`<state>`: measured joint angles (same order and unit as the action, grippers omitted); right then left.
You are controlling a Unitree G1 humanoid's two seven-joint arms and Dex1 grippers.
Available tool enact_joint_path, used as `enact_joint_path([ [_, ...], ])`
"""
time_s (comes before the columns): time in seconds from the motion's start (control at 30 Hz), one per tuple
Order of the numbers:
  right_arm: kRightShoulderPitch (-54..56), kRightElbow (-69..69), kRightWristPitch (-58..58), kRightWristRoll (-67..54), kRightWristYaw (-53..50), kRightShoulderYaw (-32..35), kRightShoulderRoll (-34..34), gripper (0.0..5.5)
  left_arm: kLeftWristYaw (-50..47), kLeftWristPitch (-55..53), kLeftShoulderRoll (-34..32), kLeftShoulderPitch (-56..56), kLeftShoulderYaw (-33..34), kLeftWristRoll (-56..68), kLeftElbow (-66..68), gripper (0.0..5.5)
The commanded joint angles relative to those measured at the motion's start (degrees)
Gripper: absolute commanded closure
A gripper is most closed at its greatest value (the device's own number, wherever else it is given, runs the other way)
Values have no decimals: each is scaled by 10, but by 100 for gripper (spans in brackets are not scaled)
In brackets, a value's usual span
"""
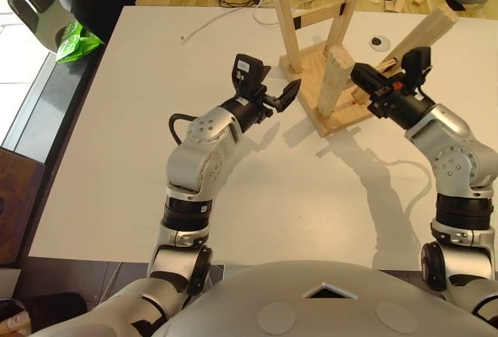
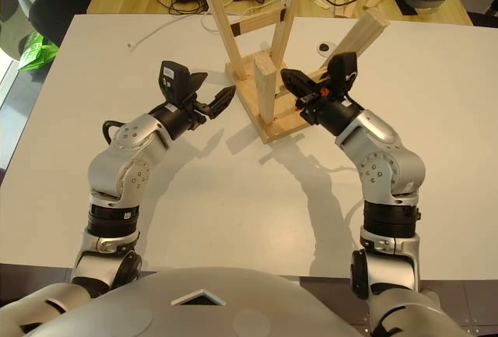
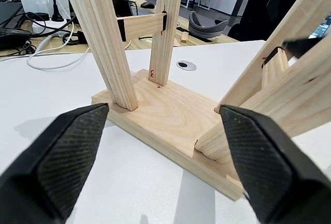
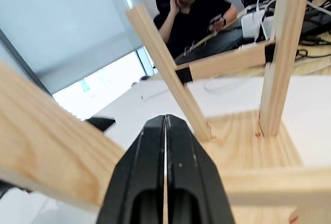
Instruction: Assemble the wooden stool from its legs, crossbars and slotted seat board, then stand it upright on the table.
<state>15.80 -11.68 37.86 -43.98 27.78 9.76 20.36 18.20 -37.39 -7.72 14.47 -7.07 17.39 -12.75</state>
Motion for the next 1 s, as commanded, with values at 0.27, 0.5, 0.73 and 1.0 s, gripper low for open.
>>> enact_joint_path([
  [0.27,142,11,16,34,-111,-19,-8,545,7,2,-7,2,-10,-6,6,153],
  [0.5,-33,244,30,190,-127,-143,-3,545,9,-5,-8,5,-15,-4,-1,153],
  [0.73,24,223,-128,191,-88,-111,-30,545,7,0,-7,7,-12,-4,7,153],
  [1.0,60,92,-185,140,-60,-37,-40,545,2,15,7,35,-15,-10,31,153],
])
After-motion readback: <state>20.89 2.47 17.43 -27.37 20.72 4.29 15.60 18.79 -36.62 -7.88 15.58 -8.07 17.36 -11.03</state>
